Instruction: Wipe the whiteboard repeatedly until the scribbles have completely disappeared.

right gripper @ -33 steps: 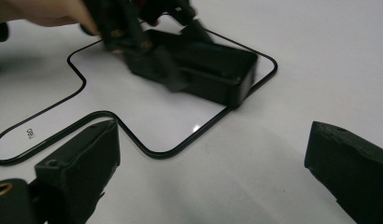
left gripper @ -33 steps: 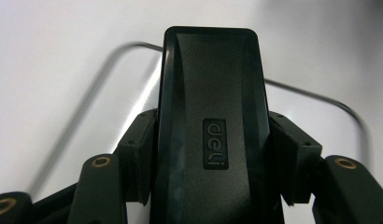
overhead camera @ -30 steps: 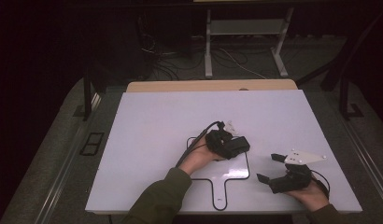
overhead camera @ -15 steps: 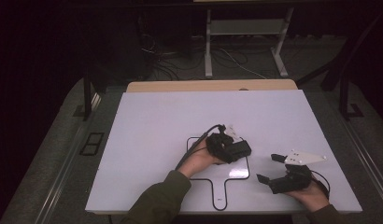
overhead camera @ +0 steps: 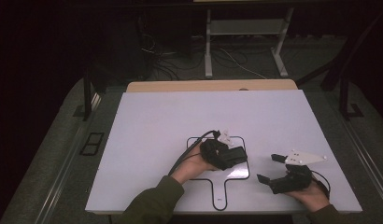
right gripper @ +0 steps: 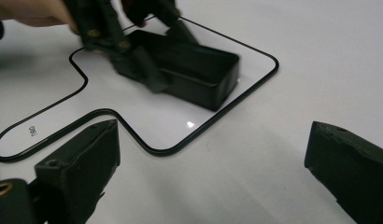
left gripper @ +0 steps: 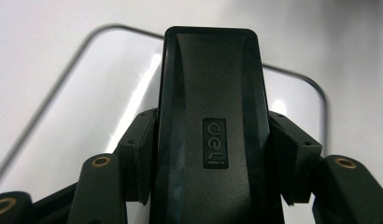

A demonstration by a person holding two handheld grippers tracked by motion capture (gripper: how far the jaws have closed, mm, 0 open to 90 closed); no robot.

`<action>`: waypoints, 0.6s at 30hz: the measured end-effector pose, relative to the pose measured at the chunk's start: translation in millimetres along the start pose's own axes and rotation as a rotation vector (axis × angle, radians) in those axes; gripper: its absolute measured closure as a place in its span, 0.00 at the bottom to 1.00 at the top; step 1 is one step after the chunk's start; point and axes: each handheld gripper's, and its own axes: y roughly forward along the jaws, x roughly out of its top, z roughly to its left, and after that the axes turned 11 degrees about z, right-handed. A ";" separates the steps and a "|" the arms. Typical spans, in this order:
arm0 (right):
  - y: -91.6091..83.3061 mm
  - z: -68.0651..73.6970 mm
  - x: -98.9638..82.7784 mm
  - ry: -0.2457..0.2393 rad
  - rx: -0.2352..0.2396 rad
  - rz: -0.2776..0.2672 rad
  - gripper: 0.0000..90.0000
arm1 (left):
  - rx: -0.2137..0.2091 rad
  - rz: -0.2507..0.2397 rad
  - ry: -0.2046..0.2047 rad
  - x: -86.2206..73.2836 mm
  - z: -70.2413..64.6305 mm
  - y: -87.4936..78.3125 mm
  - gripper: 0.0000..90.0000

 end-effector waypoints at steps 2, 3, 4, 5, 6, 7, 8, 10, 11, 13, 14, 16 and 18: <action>0.6 0.5 0.3 -0.003 -0.002 0.001 0.03 | 0.006 -0.004 -0.013 -6.7 2.5 -3.8 0.44; 0.9 1.0 0.5 -0.001 -0.003 0.002 0.03 | 0.014 -0.001 -0.025 -11.6 7.2 -7.3 0.44; 1.1 1.4 0.6 -0.003 -0.003 0.002 0.03 | 0.021 0.001 -0.039 -15.9 11.9 -10.3 0.44; 1.1 1.5 0.6 -0.003 -0.002 0.002 0.03 | 0.029 -0.005 -0.060 -20.4 16.3 -13.0 0.44; 1.2 1.5 0.6 -0.002 -0.002 0.002 0.03 | 0.038 -0.005 -0.063 -23.8 20.4 -15.2 0.44; 1.2 1.4 0.6 -0.001 -0.002 0.002 0.03 | 0.046 -0.014 -0.092 -28.7 24.0 -17.8 0.44; 1.1 1.2 0.5 -0.001 -0.003 0.003 0.03 | 0.055 -0.010 -0.103 -34.8 29.0 -22.0 0.44; 1.2 0.7 0.3 0.000 -0.002 0.002 0.03 | 0.063 -0.007 -0.116 -42.8 33.4 -27.3 0.44; 1.2 0.8 0.3 0.002 -0.002 0.004 0.03 | 0.069 -0.008 -0.128 -48.2 34.5 -30.6 0.44; 1.4 0.7 0.2 0.002 -0.001 0.004 0.03 | 0.072 -0.007 -0.134 -55.2 34.2 -34.7 0.44; 1.6 0.7 0.3 0.002 -0.001 0.004 0.03 | 0.073 -0.008 -0.134 -57.2 32.9 -35.7 0.44; 2.0 1.0 0.5 0.000 -0.001 0.005 0.03 | 0.074 -0.002 -0.123 -58.6 27.4 -36.4 0.44; 2.2 1.3 0.6 0.000 0.000 0.006 0.03 | 0.067 -0.007 -0.116 -58.3 19.4 -35.4 0.44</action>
